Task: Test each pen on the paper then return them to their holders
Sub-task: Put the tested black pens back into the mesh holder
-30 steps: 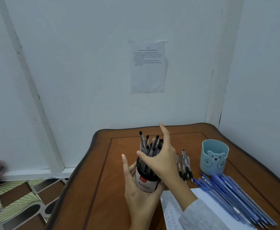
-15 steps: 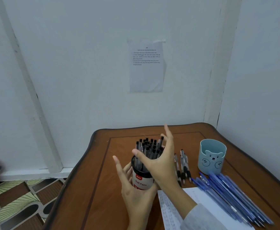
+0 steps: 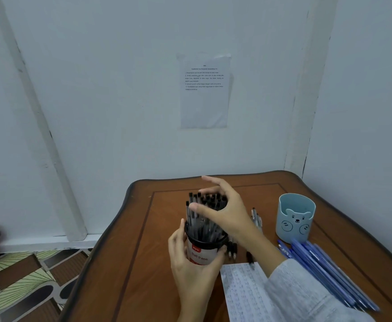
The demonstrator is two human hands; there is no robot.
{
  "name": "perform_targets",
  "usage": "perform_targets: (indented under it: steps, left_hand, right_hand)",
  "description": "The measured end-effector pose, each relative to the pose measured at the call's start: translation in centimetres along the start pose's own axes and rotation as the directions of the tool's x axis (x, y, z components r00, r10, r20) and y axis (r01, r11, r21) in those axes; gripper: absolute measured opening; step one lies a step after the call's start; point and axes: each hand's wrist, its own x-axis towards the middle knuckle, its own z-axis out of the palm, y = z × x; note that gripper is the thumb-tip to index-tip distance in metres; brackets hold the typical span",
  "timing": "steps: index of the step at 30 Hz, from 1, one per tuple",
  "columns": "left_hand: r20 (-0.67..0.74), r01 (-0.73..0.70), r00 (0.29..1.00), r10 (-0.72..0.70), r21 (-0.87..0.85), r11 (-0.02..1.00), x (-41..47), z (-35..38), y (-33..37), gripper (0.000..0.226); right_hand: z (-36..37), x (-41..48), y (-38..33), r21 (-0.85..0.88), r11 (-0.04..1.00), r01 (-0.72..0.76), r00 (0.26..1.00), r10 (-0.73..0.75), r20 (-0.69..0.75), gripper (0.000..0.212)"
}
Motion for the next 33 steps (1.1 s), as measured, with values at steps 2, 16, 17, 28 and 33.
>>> perform_targets:
  steps: [2, 16, 17, 28, 33]
  left_hand:
    - [-0.071, -0.009, 0.997, 0.013, 0.049, 0.999, 0.3, -0.9, -0.8, 0.097]
    - [0.086, 0.069, 0.995, -0.05, -0.236, 0.969, 0.2, -1.0, 0.7, 0.093]
    - [0.075, 0.069, 0.996, -0.053, -0.244, 0.967, 0.2, -1.0, 0.7, 0.092]
    - [-0.162, 0.067, 0.982, -0.102, -0.207, 0.976, 1.2, -2.1, 0.1, 0.092]
    - [-0.175, 0.091, 0.977, -0.126, -0.196, 0.976, 1.5, -2.2, -0.2, 0.094]
  right_hand:
    - [0.2, -0.5, 0.4, 0.007, 1.0, -0.017, 1.0, 0.017, 0.002, 0.084]
    - [0.7, -1.8, 1.6, 0.12, 0.993, 0.018, 0.997, -0.008, -0.079, 0.077]
    - [0.7, -1.7, 1.3, 0.136, 0.991, -0.012, 0.998, 0.02, -0.054, 0.075]
    - [-4.4, 0.7, 7.0, -0.376, 0.827, -0.418, 0.908, 0.399, -0.132, 0.074]
    - [-3.7, 0.2, 10.7, -0.608, 0.658, -0.444, 0.859, 0.506, -0.078, 0.102]
